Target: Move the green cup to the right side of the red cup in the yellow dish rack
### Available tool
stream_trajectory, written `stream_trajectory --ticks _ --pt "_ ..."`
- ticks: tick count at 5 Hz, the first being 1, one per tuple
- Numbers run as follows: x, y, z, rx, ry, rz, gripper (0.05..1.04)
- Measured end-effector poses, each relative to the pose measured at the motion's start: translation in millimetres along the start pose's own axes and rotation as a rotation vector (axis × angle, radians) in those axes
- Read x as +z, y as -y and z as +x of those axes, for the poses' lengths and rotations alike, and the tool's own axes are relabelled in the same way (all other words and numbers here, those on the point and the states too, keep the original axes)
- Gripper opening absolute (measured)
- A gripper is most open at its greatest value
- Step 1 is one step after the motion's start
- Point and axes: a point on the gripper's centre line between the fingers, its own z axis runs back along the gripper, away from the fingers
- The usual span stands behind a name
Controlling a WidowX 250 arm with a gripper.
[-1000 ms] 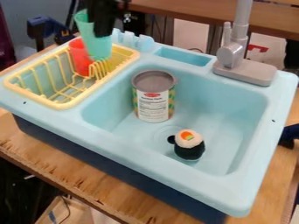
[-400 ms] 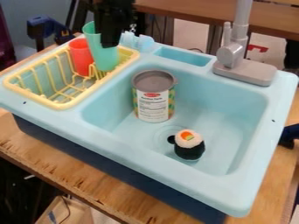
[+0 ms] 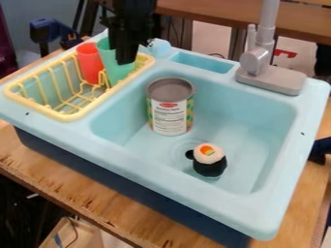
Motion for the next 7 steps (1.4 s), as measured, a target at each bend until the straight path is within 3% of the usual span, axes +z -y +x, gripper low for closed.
stream_trajectory --ticks 1,2,3,4,5,6,7 --pt "-5.7 2.5 1.6 -0.015 0.011 -0.012 0.128" --pt "-5.7 3.0 0.5 -0.004 0.004 -0.015 0.338" --pt "2.8 3.5 0.2 0.037 -0.002 -0.017 0.625" --pt "27.6 13.7 -1.8 0.175 0.016 -0.086 0.922" --pt "55.0 27.6 -17.4 0.257 0.022 -0.085 1.007" --pt "63.4 80.7 -34.6 0.248 -0.041 -0.091 1.001" --pt "70.7 123.7 -39.4 0.135 -0.085 -0.038 1.001"
